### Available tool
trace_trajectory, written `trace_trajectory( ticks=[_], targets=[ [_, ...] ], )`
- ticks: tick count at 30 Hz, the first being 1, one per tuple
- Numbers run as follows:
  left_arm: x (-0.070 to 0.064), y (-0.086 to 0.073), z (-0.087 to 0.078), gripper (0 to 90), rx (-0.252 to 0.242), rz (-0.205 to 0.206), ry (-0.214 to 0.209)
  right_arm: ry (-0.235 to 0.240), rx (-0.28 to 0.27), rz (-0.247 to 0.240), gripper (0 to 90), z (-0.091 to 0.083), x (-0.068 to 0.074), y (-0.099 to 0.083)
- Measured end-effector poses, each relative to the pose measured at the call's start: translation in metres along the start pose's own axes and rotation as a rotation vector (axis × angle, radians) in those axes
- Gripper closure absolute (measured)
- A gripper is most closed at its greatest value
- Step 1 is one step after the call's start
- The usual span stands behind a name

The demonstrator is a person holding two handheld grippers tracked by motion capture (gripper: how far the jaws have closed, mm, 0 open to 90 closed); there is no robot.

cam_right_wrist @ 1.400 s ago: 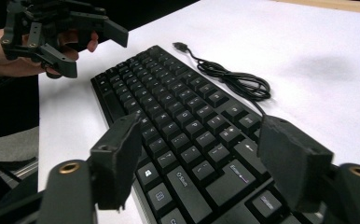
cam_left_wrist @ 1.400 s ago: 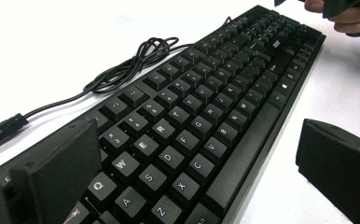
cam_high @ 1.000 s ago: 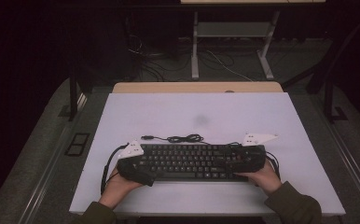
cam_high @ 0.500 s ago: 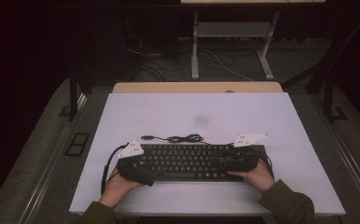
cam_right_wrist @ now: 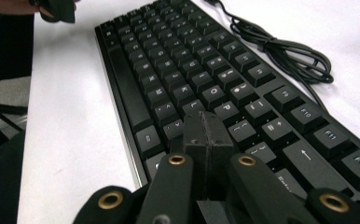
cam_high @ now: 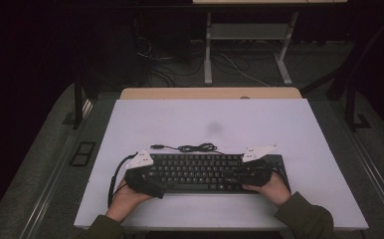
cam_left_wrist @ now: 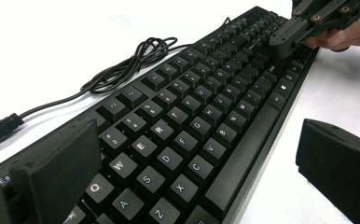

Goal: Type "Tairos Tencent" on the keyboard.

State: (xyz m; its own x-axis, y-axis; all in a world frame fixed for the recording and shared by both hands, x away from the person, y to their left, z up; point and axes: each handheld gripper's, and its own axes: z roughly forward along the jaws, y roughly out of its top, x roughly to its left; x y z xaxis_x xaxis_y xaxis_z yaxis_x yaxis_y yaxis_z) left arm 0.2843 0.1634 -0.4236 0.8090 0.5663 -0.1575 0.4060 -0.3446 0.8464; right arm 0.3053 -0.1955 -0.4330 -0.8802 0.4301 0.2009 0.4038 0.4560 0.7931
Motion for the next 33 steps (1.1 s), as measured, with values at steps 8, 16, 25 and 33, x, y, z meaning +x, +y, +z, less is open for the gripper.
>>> trace_trajectory(
  ticks=[8,16,25,33],
  targets=[
    [-0.0004,-0.0001,0.0002,0.0,0.004,0.001,0.0,-0.001,0.041,-0.003,89.4,0.0022,-0.0013,-0.0023],
    [-0.0002,-0.0001,0.0005,0.0,0.008,0.005,-0.001,-0.005,0.069,-0.007,89.4,0.0038,-0.0011,-0.0032],
    [-0.001,0.0001,0.001,0.0,0.003,0.003,0.002,-0.022,0.1,-0.029,89.4,0.0057,-0.0003,-0.0046],
    [-0.001,0.0029,0.0029,0.0,0.002,0.007,0.01,-0.027,0.108,-0.028,89.4,0.0065,0.0003,-0.0049]
  ],
)
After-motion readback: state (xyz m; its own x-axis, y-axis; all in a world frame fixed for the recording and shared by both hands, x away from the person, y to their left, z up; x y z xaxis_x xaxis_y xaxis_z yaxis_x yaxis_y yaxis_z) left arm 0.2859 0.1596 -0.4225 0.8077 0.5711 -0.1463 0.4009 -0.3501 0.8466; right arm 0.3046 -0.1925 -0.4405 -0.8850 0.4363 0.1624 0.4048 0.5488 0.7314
